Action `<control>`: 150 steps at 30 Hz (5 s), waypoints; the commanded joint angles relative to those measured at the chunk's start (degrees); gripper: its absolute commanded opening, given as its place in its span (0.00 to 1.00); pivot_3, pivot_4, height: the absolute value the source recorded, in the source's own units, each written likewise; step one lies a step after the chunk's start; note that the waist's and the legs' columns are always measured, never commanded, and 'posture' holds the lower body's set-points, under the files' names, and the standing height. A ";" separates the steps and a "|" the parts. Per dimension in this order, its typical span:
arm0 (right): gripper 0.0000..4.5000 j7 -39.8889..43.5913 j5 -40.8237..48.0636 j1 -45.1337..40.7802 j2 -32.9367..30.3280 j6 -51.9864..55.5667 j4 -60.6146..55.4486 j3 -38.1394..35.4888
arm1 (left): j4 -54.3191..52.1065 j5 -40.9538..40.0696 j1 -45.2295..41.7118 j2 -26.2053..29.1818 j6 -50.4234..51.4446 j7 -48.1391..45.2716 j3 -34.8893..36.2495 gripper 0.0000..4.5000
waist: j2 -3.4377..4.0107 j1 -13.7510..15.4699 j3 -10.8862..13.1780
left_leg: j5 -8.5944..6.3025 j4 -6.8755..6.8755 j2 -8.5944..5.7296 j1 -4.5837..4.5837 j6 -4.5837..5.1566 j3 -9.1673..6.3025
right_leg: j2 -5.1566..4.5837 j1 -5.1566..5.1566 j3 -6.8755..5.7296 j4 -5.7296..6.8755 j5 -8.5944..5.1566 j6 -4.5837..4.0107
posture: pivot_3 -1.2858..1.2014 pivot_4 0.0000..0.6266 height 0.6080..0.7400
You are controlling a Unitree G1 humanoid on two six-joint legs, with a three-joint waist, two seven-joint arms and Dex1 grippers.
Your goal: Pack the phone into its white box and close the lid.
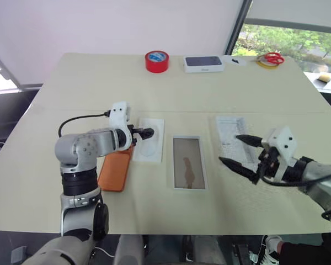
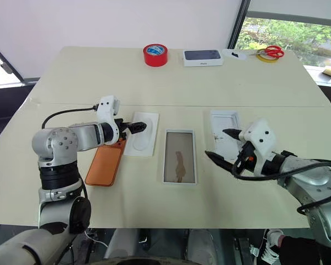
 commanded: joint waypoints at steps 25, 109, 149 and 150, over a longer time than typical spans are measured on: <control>1.00 -1.94 -0.69 -3.84 -7.65 7.85 -6.20 10.14 | 4.87 4.29 -4.28 -3.48 1.76 -0.25 12.29 0.01 | -0.02 -0.01 0.00 | 0.00 0.03 0.01 0.01 -0.01 -0.03 | 0.00 0.00 0.00 0.02 0.00 0.00 | 0.52 0.24 0.93; 0.02 -3.46 -26.34 -27.83 8.39 3.75 13.39 27.38 | -9.20 0.86 7.40 3.98 -18.07 -18.07 -4.90 0.92 | -0.09 -0.71 0.01 | 0.22 0.00 0.04 -0.01 -0.37 0.07 | 0.02 -0.11 0.01 0.10 0.01 -0.03 | 0.52 0.24 0.93; 0.01 -2.77 -37.48 -40.25 28.11 -0.16 24.00 43.25 | -9.26 -5.66 27.52 31.45 -28.08 -34.03 2.91 0.96 | 0.01 -1.70 0.05 | 0.06 -0.18 0.07 -0.10 -0.12 0.23 | -0.05 -0.51 0.15 0.37 -0.01 -0.04 | 0.52 0.24 0.93; 0.01 -2.09 -37.30 -40.09 28.29 0.61 23.51 44.20 | -9.75 -5.78 28.79 32.07 -27.25 -33.82 4.13 0.96 | 0.01 -1.82 0.05 | 0.06 -0.18 0.07 -0.10 -0.12 0.23 | -0.05 -0.51 0.15 0.37 -0.01 -0.04 | 0.52 0.24 0.93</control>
